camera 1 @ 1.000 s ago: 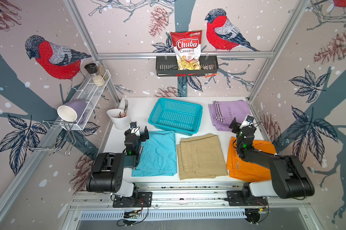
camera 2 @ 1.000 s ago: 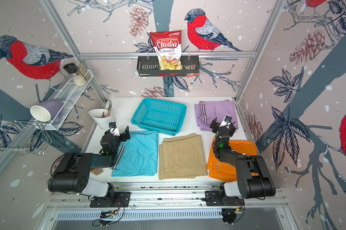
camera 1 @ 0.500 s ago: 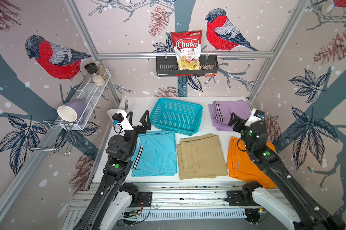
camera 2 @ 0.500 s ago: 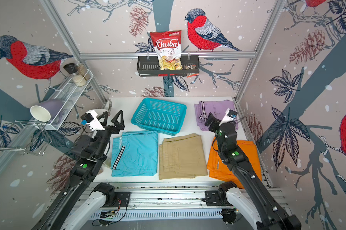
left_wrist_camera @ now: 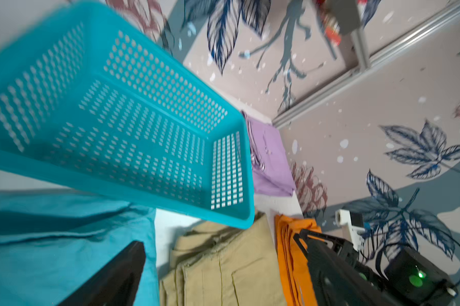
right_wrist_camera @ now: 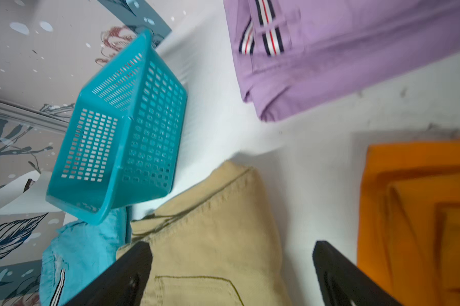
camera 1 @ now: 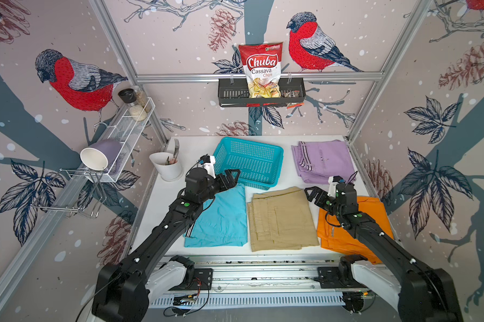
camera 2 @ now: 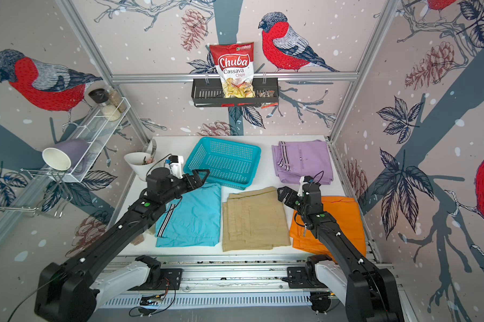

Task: Put the folded long pants in the basket
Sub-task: Pick up the long pant at the center of the board.

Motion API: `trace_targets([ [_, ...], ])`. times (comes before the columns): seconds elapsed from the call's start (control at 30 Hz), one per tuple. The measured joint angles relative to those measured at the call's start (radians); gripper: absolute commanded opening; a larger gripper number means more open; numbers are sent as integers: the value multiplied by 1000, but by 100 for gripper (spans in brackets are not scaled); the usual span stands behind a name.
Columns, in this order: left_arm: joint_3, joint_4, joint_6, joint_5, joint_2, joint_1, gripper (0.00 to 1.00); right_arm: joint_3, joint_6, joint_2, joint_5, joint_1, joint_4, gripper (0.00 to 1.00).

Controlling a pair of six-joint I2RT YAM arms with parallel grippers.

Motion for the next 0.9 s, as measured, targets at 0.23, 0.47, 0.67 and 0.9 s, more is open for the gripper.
trace_targets([
  [0.23,76,-76,16,87,198,-51,99,12,0,142,-17,3,6,94],
  [0.47,26,-59,-39,192,323,-69,96,33,-1,290,-40,24,44,81],
  [0.67,75,-107,-56,145,345,-124,97,58,-4,391,-73,29,105,20],
  [0.9,107,-143,-57,75,365,-201,97,47,3,375,-89,-8,87,0],
])
